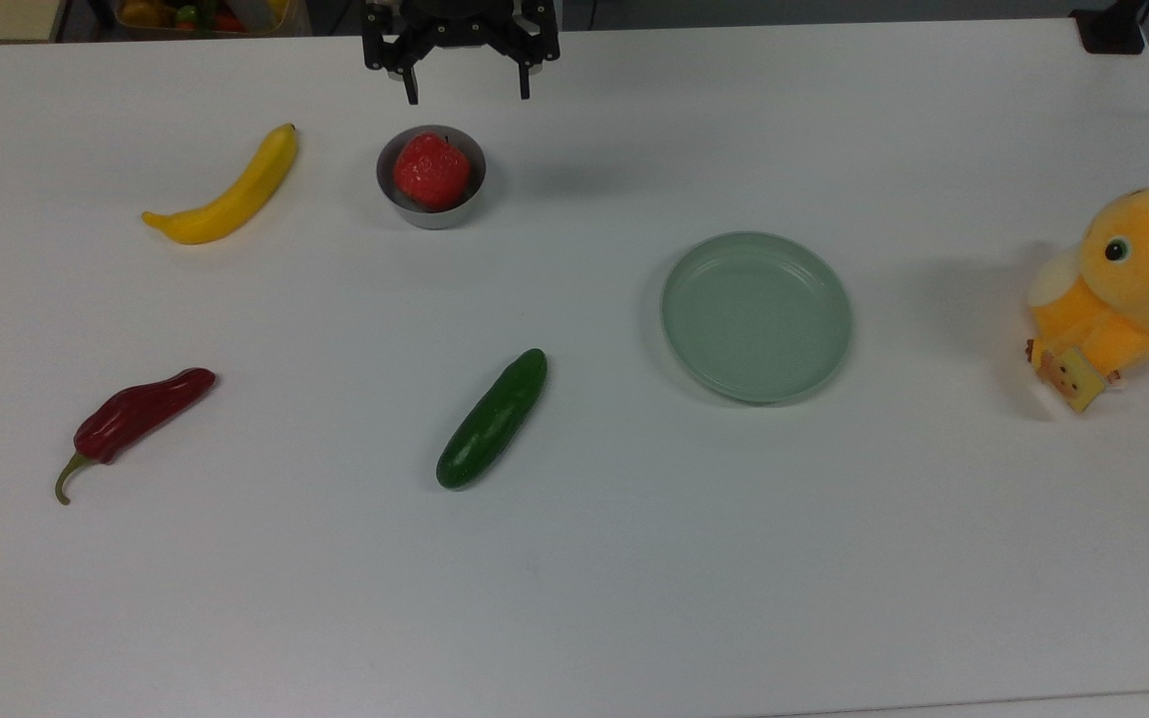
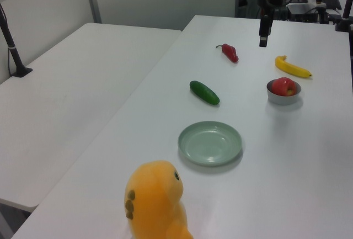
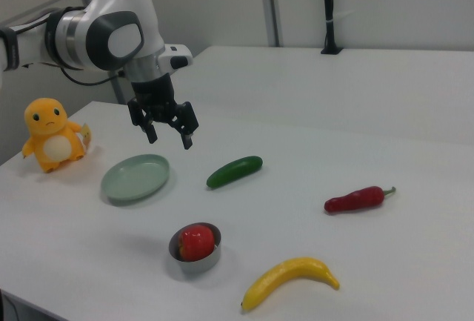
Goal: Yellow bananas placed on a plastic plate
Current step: 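Move the open gripper over to the yellow banana and lower it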
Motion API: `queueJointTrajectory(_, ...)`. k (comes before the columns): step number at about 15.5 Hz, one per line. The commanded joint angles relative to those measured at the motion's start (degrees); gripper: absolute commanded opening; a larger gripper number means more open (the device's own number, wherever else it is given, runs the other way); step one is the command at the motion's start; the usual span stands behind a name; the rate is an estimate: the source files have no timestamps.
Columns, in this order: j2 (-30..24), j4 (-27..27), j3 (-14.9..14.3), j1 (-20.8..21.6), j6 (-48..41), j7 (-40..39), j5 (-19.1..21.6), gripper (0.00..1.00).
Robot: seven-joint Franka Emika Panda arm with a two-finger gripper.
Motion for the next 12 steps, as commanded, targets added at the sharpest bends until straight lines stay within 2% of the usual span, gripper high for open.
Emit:
queueJointTrajectory(1,-0.5,-0.3,-0.1,0.4,-0.5,1.4,0.1,1.0)
queueJointTrajectory(12,0.6,-0.2,-0.1,0.3,-0.3,5.5,0.3,1.0)
